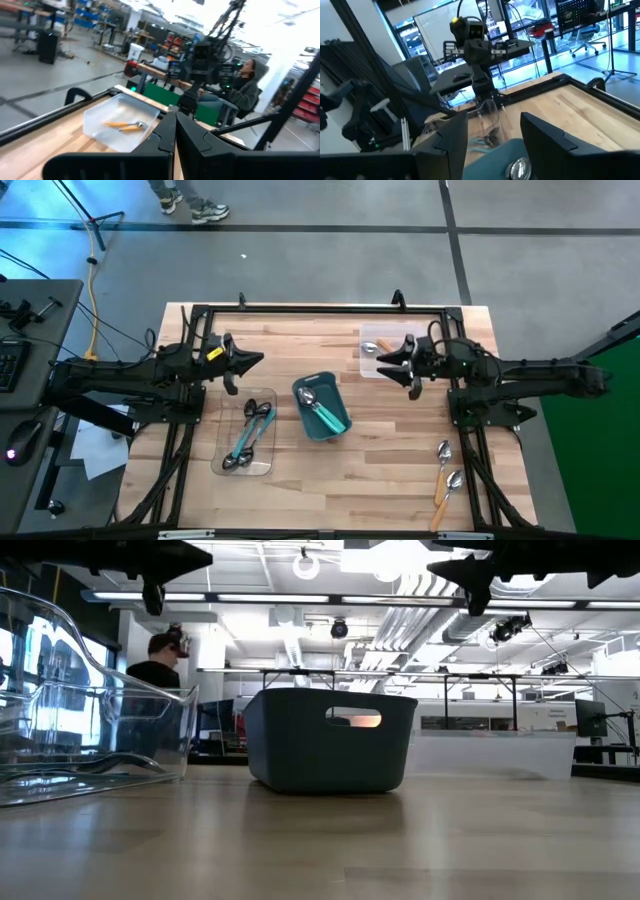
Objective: Sort silverware by color (type)
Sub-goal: Put the orange spoon into the white bin
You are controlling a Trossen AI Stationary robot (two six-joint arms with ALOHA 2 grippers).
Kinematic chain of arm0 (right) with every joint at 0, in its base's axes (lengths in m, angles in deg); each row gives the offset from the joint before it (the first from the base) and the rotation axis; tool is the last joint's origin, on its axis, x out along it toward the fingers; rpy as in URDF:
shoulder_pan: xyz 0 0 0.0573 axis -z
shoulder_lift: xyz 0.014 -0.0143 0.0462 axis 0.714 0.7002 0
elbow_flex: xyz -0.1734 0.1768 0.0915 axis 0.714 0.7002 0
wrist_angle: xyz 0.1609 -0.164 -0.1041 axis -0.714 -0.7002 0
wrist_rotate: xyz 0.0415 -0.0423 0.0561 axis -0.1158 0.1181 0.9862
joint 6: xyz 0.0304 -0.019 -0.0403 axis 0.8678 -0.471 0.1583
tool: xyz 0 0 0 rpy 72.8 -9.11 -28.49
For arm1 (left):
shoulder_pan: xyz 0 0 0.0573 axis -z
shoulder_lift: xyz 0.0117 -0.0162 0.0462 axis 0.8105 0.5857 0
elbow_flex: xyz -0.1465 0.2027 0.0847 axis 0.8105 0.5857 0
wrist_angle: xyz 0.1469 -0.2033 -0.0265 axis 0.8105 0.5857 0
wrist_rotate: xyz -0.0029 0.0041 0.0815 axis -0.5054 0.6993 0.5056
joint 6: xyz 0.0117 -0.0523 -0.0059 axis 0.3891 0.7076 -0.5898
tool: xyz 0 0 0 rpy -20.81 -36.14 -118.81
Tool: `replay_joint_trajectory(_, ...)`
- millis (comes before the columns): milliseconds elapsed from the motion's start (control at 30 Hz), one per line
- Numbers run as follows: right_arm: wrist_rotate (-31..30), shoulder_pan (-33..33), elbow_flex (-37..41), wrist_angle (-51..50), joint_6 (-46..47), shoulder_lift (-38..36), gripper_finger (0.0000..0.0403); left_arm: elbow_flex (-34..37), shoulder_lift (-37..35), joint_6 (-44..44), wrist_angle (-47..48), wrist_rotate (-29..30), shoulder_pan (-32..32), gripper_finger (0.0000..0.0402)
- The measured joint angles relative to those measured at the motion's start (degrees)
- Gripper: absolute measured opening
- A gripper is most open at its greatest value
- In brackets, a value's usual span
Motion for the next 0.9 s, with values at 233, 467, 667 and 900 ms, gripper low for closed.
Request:
replay_joint_trajectory(233,0.0,-0.4,0.0,-0.1,-1.2,0.4,0.0167,0.0,0.0,-1.8,-0.8,-1.2,0.0,0.0000)
replay_joint_trajectory(467,0.1,-0.4,0.0,-0.1,-1.2,0.4,0.0167,0.0,0.2,-3.7,-0.8,-1.2,0.0,0.0000)
replay_joint_trajectory(667,0.1,-0.4,0.0,-0.2,-2.0,0.4,0.0167,0.0,0.2,-5.9,-0.7,-0.9,0.0,0.0000)
replay_joint_trajectory(900,0.0,-0.4,0.0,-0.2,-2.6,0.4,0.0167,0.0,0.2,-6.8,-0.7,-0.8,0.0,0.0000)
